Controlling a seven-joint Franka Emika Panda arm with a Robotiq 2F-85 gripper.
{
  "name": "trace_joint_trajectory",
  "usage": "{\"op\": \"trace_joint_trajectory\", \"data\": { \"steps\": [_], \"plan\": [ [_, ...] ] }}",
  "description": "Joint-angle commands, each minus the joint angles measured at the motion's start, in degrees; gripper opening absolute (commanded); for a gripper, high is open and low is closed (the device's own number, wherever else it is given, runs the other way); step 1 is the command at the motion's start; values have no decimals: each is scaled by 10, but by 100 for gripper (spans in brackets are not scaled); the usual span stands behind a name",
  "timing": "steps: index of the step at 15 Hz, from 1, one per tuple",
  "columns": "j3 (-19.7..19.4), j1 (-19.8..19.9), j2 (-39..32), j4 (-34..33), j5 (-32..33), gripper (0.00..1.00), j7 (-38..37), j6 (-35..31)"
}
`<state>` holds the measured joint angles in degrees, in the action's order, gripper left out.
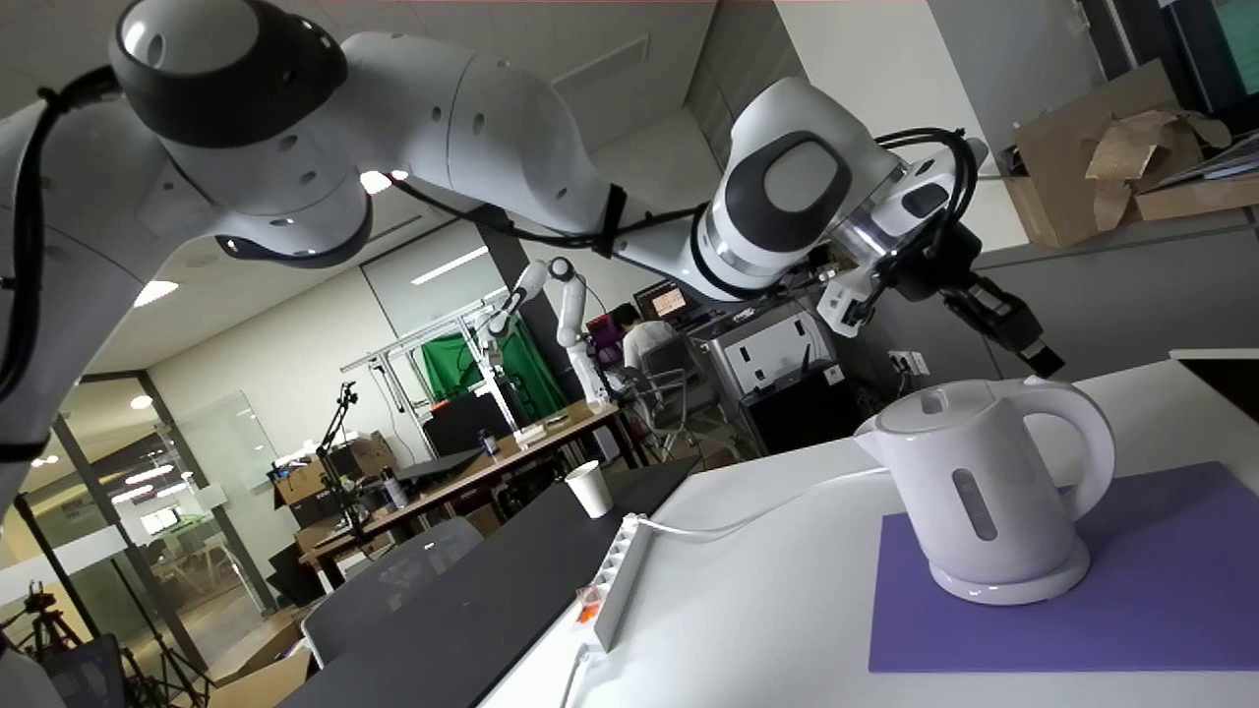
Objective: Press the button on the handle of the kettle
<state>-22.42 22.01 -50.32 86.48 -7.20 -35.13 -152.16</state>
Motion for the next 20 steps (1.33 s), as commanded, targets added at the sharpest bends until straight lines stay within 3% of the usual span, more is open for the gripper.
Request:
{"op": "trace_joint_trajectory", "data": {
  "steps": [1, 10, 18, 19, 20],
  "plan": [
    [-6, -4, -14, -23, -10, 0, -4, 22],
    [-30, -41, -19, -7, 5, 0, -18, 4],
    [-86, -86, 7, -19, 24, 0, -29, -20],
    [-98, -96, 9, -20, 31, 26, -35, -16],
    [-99, -98, 12, -19, 36, 28, -26, -19]
  ]
}}
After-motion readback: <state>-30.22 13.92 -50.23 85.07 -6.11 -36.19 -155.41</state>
